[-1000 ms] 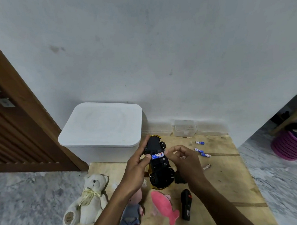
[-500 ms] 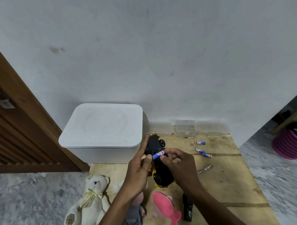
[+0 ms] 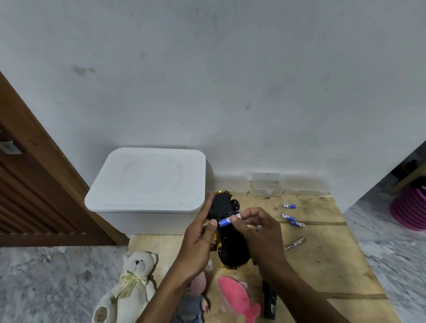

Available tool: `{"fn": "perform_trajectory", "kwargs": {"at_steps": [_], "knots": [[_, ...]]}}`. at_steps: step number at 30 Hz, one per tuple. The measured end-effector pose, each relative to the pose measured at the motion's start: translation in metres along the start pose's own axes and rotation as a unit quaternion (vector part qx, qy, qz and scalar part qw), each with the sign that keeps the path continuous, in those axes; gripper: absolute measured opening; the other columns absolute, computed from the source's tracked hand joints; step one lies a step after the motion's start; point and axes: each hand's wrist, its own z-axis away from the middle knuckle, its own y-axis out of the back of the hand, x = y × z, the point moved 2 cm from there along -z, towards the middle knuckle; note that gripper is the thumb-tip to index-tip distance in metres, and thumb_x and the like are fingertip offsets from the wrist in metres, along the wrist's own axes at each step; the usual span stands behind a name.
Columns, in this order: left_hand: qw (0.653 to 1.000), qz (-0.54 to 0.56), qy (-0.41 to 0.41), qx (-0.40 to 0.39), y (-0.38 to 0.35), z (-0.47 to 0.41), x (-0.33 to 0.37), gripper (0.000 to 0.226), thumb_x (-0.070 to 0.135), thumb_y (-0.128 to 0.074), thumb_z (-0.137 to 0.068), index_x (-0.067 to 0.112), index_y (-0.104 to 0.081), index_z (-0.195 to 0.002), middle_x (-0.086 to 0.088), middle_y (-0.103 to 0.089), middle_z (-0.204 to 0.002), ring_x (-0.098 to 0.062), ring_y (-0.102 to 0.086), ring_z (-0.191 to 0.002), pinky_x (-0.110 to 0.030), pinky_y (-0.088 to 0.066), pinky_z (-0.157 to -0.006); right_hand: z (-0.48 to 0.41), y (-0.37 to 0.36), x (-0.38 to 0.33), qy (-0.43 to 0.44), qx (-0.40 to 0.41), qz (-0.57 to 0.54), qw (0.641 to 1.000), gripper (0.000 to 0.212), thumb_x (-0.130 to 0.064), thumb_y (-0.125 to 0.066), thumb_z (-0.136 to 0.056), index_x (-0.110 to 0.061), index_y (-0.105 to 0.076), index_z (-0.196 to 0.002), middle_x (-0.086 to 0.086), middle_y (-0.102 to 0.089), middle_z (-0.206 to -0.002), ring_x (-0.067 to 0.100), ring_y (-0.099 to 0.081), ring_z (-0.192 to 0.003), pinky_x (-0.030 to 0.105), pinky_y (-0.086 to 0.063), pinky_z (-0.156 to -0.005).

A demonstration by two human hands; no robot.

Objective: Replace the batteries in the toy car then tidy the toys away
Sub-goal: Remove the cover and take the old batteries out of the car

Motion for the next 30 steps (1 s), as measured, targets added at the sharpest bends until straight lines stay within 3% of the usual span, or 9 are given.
{"fn": "perform_trajectory", "kwargs": {"at_steps": [2,5,8,10,13,16,22,27,30], "knots": [[1.000,0.003,0.007,0.004,0.001,-0.003,0.000,0.060,0.007,-0.041,-0.107,0.055,-0.041,-0.143,0.012,-0.061,-0.141,-0.013,-0.058,-0.128,-0.045,-0.053,-0.099,0.001,0.000,-0.002,-0.012,-0.005,-0.035,0.999,0.016,-0.025,-0.080,-0.081,-0.029,-0.065,-0.079,0.002,-0.073,-0.084,0.026,-0.071,-0.085,0.046,-0.059,-0.067],[1.000,0.004,0.019,0.012,0.003,-0.007,0.001,0.064,0.007,-0.038,-0.106,0.062,-0.045,-0.137,0.016,-0.057,-0.145,-0.016,-0.051,-0.137,-0.059,-0.038,-0.114,0.002,0.005,-0.009,-0.047,-0.007,-0.117,0.992,0.010,-0.018,-0.074,-0.086,-0.024,-0.066,-0.087,0.000,-0.066,-0.071,0.015,-0.056,-0.057,0.032,-0.049,-0.053],[1.000,0.010,0.022,0.013,0.006,-0.009,0.000,0.065,0.006,-0.034,-0.106,0.061,-0.048,-0.136,0.018,-0.056,-0.145,-0.014,-0.049,-0.138,-0.061,-0.037,-0.114,-0.003,0.014,-0.016,-0.103,-0.014,-0.207,0.973,0.014,-0.013,-0.064,-0.091,-0.017,-0.065,-0.105,0.001,-0.056,-0.071,0.009,-0.032,-0.045,0.020,-0.030,-0.039],[1.000,0.016,0.023,0.011,0.006,-0.010,0.000,0.065,0.005,-0.033,-0.105,0.059,-0.049,-0.137,0.013,-0.057,-0.145,-0.014,-0.051,-0.137,-0.060,-0.039,-0.113,-0.007,0.020,-0.020,-0.141,-0.037,-0.281,0.949,0.018,-0.015,-0.055,-0.094,-0.010,-0.062,-0.109,0.003,-0.056,-0.071,0.007,-0.032,-0.043,0.020,-0.028,-0.035],[0.999,0.019,0.028,0.011,0.004,-0.011,0.001,0.066,0.003,-0.030,-0.104,0.058,-0.049,-0.136,0.008,-0.058,-0.143,-0.013,-0.055,-0.131,-0.049,-0.049,-0.106,-0.010,0.025,-0.024,-0.172,-0.065,-0.364,0.913,0.017,-0.016,-0.047,-0.095,-0.006,-0.061,-0.097,0.003,-0.051,-0.061,0.009,-0.039,-0.040,0.018,-0.032,-0.035],[0.999,0.022,0.034,0.009,0.003,-0.011,0.003,0.064,0.002,-0.028,-0.104,0.052,-0.049,-0.138,0.006,-0.057,-0.144,-0.013,-0.057,-0.129,-0.031,-0.059,-0.084,-0.013,0.026,-0.021,-0.211,-0.070,-0.354,0.908,0.023,-0.025,-0.053,-0.099,-0.011,-0.057,-0.081,0.000,-0.048,-0.058,0.009,-0.042,-0.040,0.018,-0.035,-0.035],[0.999,-0.002,0.038,0.009,-0.001,-0.020,-0.009,0.061,0.004,-0.029,-0.103,0.046,-0.047,-0.144,0.004,-0.053,-0.148,-0.012,-0.050,-0.136,-0.053,-0.043,-0.112,-0.013,0.026,-0.010,-0.245,-0.055,-0.305,0.919,0.036,-0.042,-0.061,-0.094,-0.017,-0.050,-0.071,-0.003,-0.042,-0.057,0.008,-0.034,-0.042,0.019,-0.028,-0.034],[0.998,-0.026,0.052,-0.008,-0.018,-0.039,-0.030,0.047,0.013,-0.033,-0.104,0.047,-0.043,-0.135,0.010,-0.053,-0.134,-0.011,-0.053,-0.123,-0.048,-0.047,-0.107,-0.013,0.039,-0.005,-0.235,-0.025,-0.283,0.930,0.038,-0.041,-0.060,-0.095,-0.017,-0.049,-0.069,-0.003,-0.041,-0.055,0.007,-0.033,-0.040,0.019,-0.026,-0.034],[0.996,-0.054,0.069,-0.030,-0.033,-0.055,-0.050,0.043,0.008,-0.032,-0.104,0.036,-0.040,-0.136,0.007,-0.054,-0.128,-0.011,-0.055,-0.116,-0.035,-0.046,-0.105,-0.014,0.054,0.004,-0.216,-0.015,-0.282,0.934,0.028,-0.040,-0.063,-0.093,-0.017,-0.053,-0.080,-0.004,-0.042,-0.058,0.007,-0.034,-0.042,0.019,-0.027,-0.035]]}}
